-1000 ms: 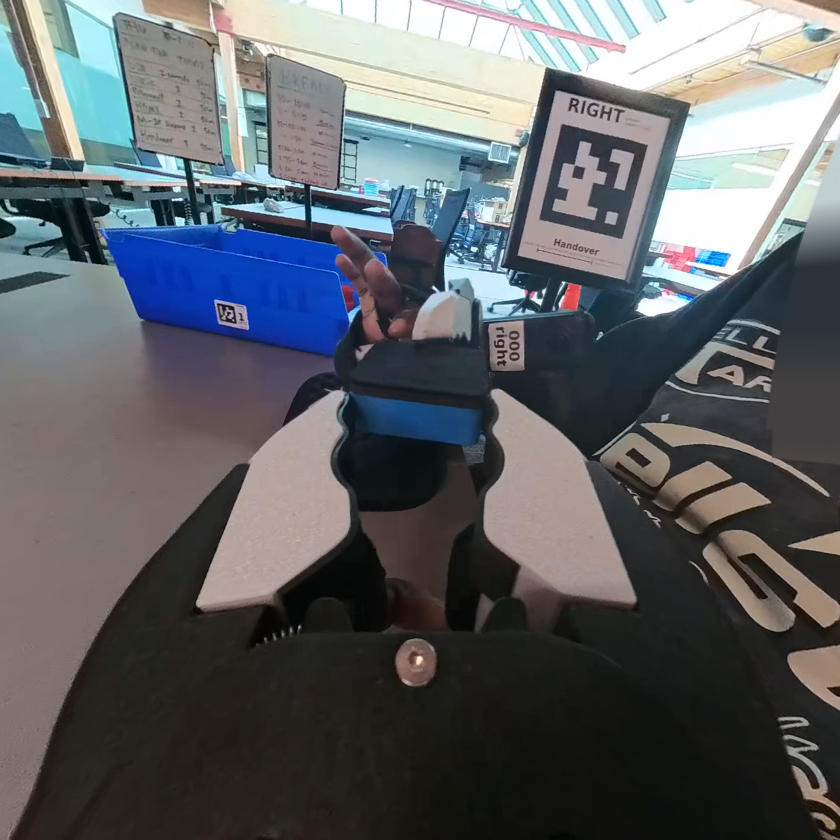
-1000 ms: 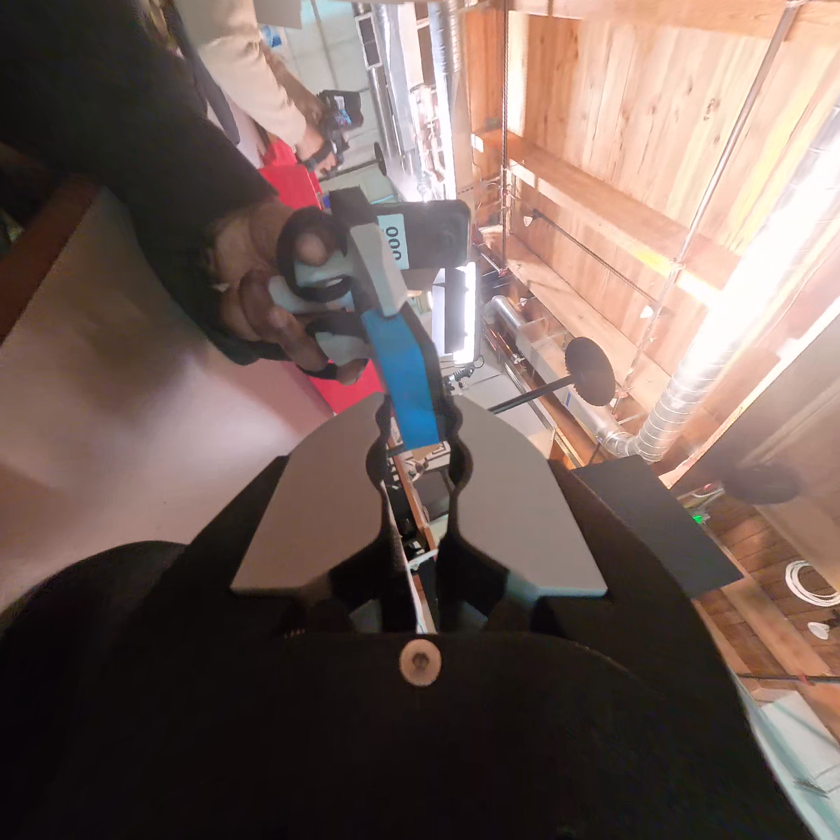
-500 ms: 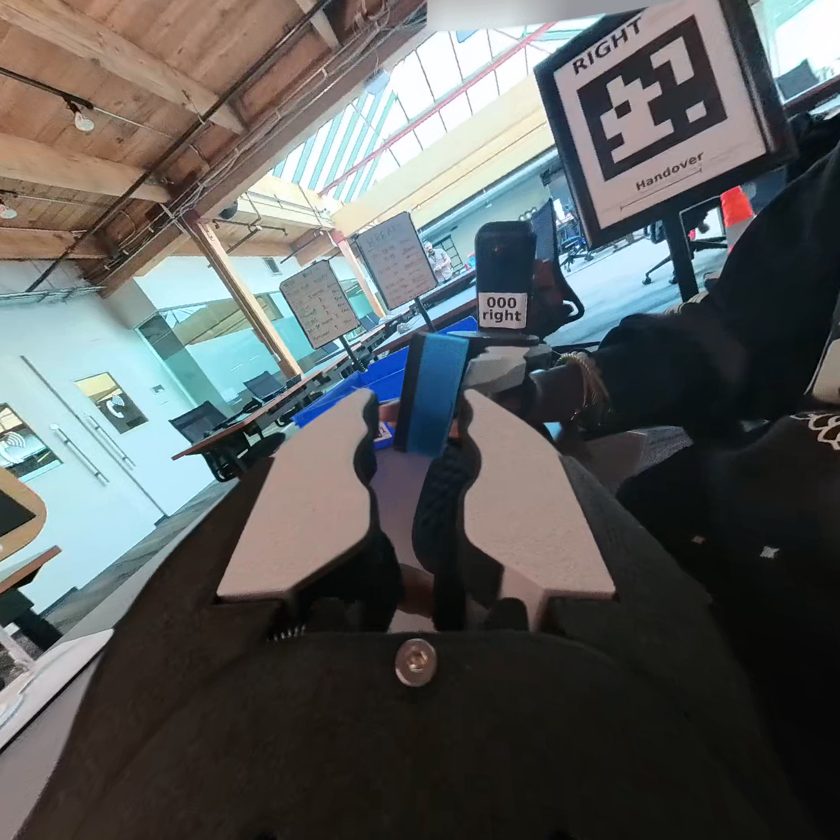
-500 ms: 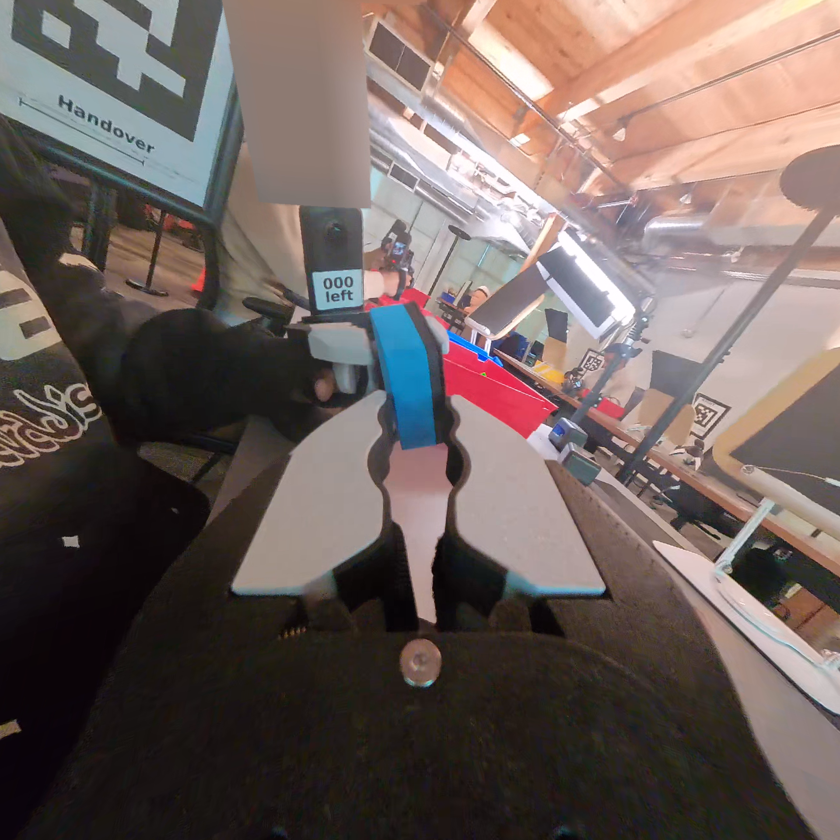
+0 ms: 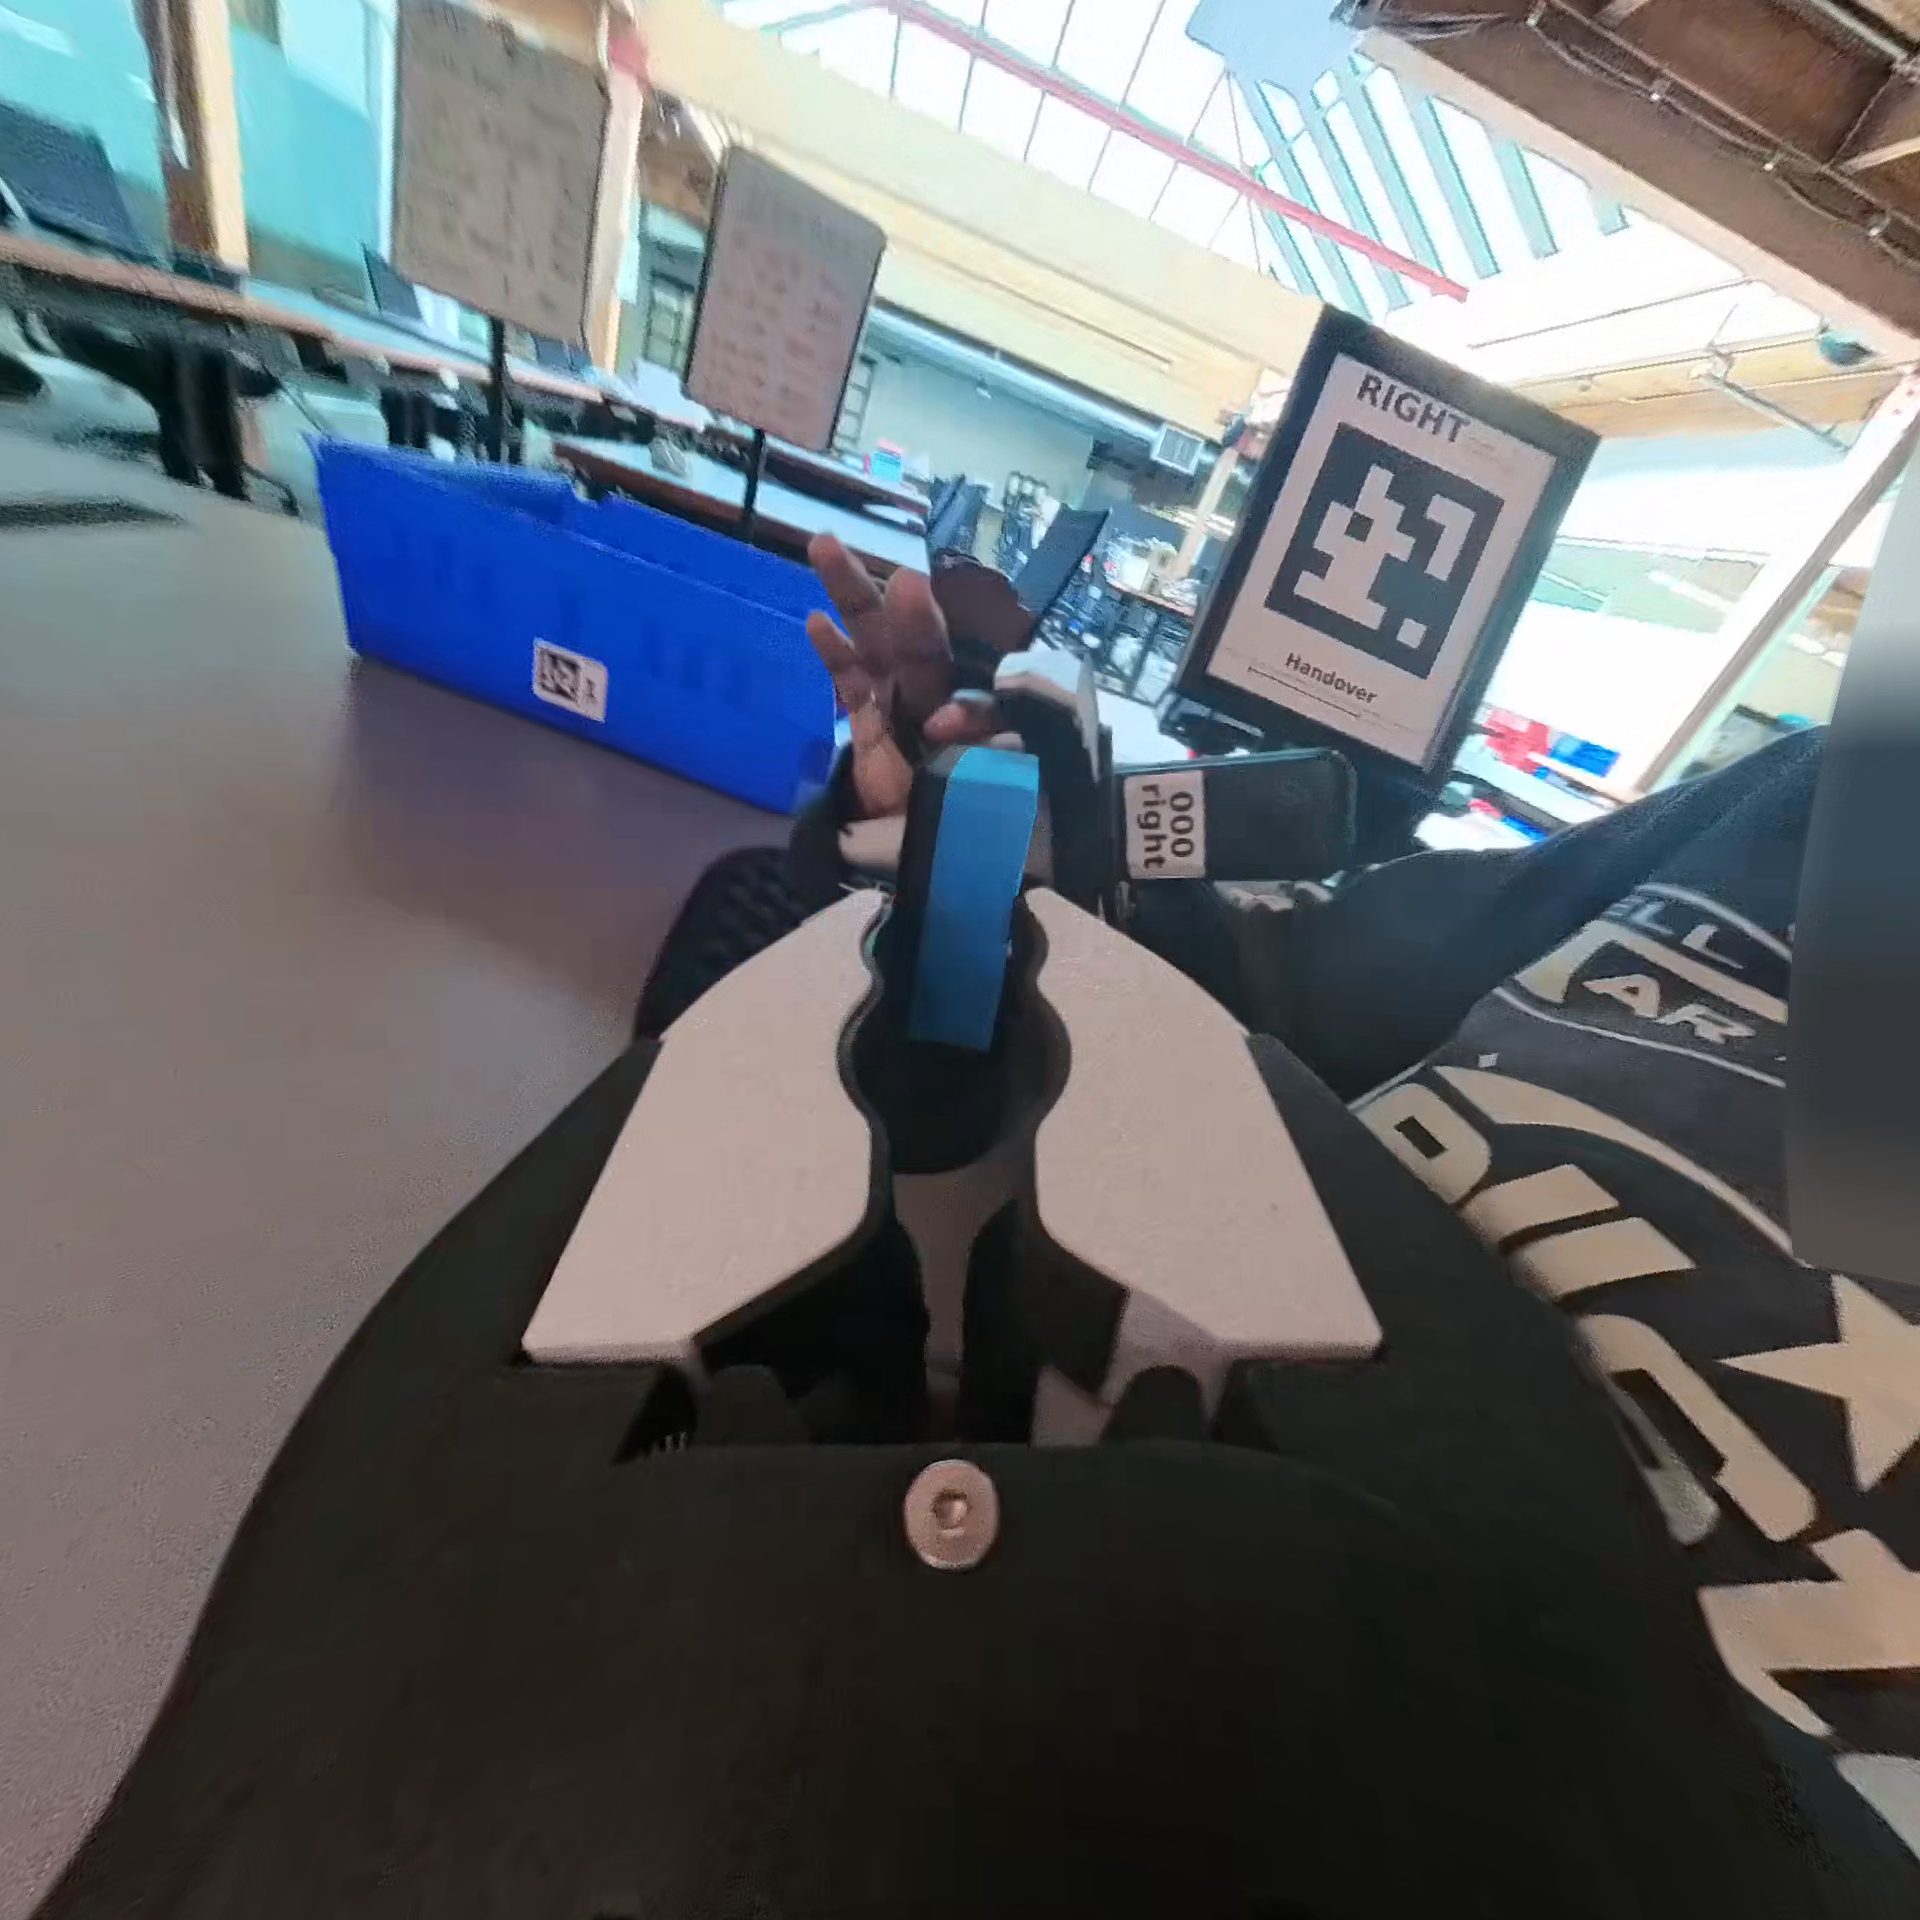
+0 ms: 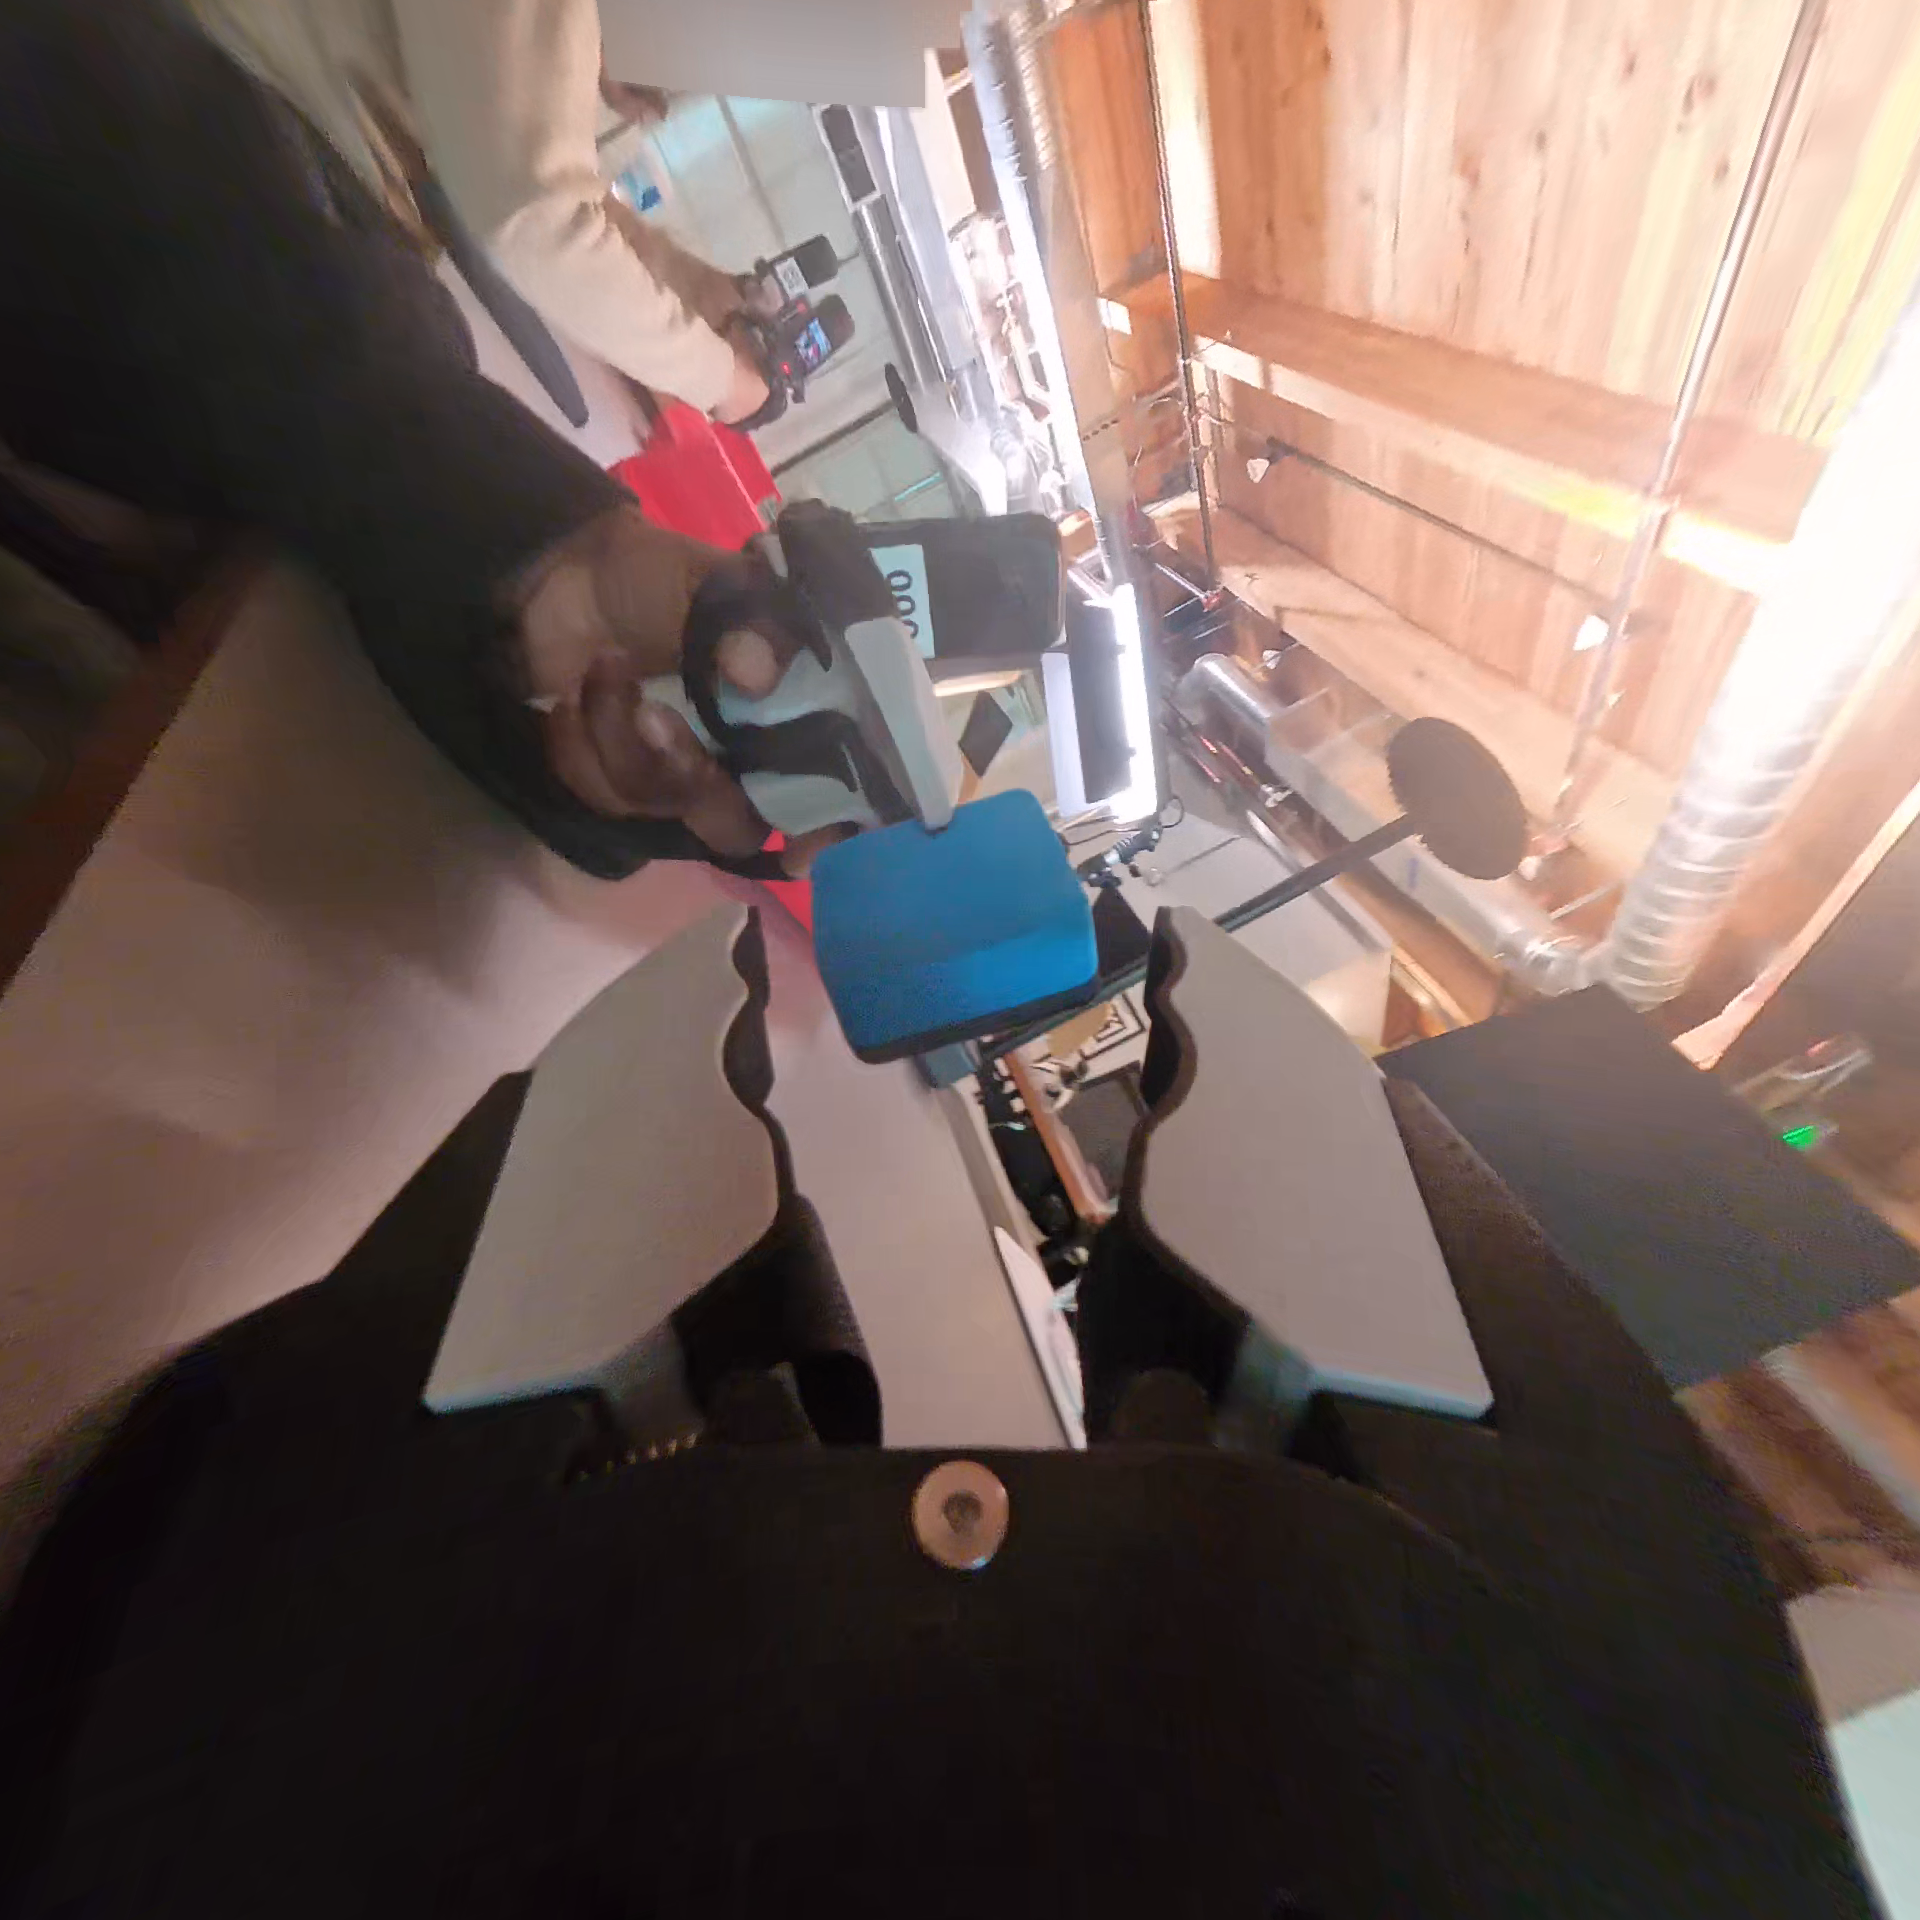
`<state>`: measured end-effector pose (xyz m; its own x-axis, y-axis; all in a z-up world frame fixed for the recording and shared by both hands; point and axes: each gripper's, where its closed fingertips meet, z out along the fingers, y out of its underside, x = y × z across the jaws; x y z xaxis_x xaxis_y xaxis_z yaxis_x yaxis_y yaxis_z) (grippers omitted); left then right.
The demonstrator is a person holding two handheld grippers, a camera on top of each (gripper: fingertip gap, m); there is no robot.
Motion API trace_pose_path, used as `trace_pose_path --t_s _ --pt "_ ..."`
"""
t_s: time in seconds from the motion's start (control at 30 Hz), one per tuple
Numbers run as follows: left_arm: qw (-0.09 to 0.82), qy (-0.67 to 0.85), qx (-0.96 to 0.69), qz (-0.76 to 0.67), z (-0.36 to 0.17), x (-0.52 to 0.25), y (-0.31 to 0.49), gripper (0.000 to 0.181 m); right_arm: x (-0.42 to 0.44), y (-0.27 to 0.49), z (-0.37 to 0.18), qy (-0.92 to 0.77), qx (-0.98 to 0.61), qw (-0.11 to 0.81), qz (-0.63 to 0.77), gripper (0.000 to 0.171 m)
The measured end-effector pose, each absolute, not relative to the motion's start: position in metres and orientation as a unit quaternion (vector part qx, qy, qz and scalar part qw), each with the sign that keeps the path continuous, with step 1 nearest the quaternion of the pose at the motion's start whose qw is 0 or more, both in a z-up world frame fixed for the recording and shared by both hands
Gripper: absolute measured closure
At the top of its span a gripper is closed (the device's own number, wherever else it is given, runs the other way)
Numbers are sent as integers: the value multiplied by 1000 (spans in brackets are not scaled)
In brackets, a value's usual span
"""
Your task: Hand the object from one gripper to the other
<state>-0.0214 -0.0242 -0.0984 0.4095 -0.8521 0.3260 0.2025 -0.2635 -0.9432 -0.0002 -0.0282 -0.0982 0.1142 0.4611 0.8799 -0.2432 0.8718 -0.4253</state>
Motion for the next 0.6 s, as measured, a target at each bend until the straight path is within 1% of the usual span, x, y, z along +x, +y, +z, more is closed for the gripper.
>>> trace_pose_path --t_s 0.23,0.33,0.37,0.43,0.47,0.5,0.53,0.6 --pt "529 271 -630 -500 -100 -15 -31 161 -1 -30 -103 -632 -67 744 208 117" --pt "547 282 -618 -490 -96 -14 -32 161 0 -30 -101 -631 -84 738 226 118" --pt "569 301 -604 -470 -93 -13 -34 156 1 -30 -99 -628 -100 728 256 118" --pt "638 352 -563 -390 -86 -8 -39 127 5 -26 -91 -613 -143 702 333 118" --pt "674 378 -537 -338 -84 -6 -41 120 8 -26 -88 -605 -166 676 386 118" --pt "705 398 -513 -284 -83 -4 -41 118 10 -25 -85 -595 -191 643 443 118" --pt "726 411 -498 -237 -83 -3 -40 111 12 -26 -83 -586 -211 606 494 118" --pt "732 427 -497 -187 -87 0 -35 107 16 -26 -80 -577 -221 570 541 118"
